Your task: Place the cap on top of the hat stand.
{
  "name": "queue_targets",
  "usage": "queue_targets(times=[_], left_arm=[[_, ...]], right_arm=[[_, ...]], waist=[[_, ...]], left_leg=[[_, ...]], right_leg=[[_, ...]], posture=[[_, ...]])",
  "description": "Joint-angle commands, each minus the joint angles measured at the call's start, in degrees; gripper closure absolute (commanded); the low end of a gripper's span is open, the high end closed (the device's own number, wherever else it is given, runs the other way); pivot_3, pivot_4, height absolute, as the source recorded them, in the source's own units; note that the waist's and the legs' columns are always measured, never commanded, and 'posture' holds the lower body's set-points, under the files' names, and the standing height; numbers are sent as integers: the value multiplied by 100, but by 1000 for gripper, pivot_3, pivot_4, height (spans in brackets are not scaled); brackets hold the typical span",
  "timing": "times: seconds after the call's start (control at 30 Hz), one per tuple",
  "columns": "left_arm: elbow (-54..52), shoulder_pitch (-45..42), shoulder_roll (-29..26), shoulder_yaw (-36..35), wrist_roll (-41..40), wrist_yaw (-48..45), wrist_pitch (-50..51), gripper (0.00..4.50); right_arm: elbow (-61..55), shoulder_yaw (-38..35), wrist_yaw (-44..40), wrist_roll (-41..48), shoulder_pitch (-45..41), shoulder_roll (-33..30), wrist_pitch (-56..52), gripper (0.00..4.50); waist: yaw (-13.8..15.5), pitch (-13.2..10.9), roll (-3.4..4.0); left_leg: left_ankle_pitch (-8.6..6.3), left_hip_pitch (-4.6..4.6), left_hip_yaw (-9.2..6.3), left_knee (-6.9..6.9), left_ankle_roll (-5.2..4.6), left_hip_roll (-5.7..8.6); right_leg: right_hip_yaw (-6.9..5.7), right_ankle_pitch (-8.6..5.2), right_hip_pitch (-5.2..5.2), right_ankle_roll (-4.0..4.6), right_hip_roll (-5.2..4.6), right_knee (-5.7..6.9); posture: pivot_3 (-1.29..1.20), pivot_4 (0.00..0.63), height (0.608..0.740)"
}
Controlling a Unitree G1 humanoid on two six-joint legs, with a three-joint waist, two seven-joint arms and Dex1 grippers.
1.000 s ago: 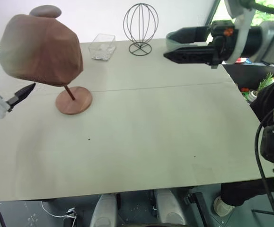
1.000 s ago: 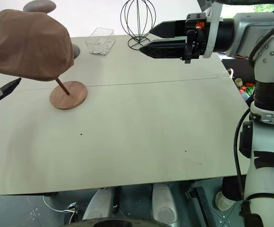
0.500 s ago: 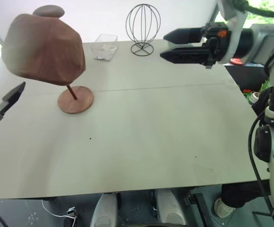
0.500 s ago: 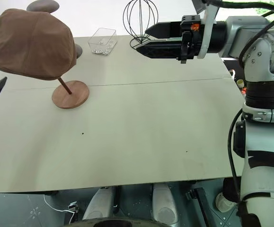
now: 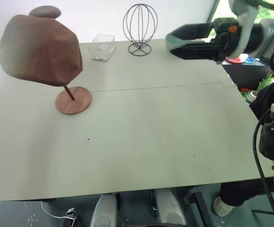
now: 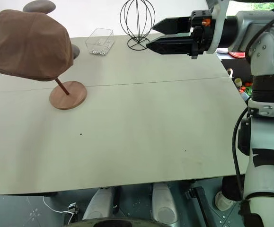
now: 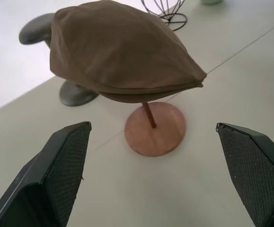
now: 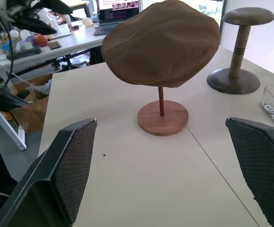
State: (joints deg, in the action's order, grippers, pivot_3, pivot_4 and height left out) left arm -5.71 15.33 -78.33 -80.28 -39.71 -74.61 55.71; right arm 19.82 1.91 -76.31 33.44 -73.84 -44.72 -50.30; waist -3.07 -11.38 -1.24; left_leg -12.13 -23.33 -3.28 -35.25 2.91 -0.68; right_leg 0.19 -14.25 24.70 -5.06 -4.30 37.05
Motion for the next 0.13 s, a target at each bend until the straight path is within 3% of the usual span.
queue_targets(times=[0.03,0.13], left_arm=[[717,-83,-349,-360,563,-551,-139,65],[970,-279,-460,-258,772,-734,-205,65]], right_arm=[[121,-94,-172,-52,-330,-54,125,0],[135,-101,-175,-98,-326,1,126,0]], waist=[[0,-1,2],[-14,-1,2]], left_leg=[[0,1,-1,3,0,0],[0,2,-1,5,0,-3]], right_leg=[[-1,0,0,1,0,0],[-1,-2,3,4,1,4]], posture=[[0,150,740],[0,150,740]])
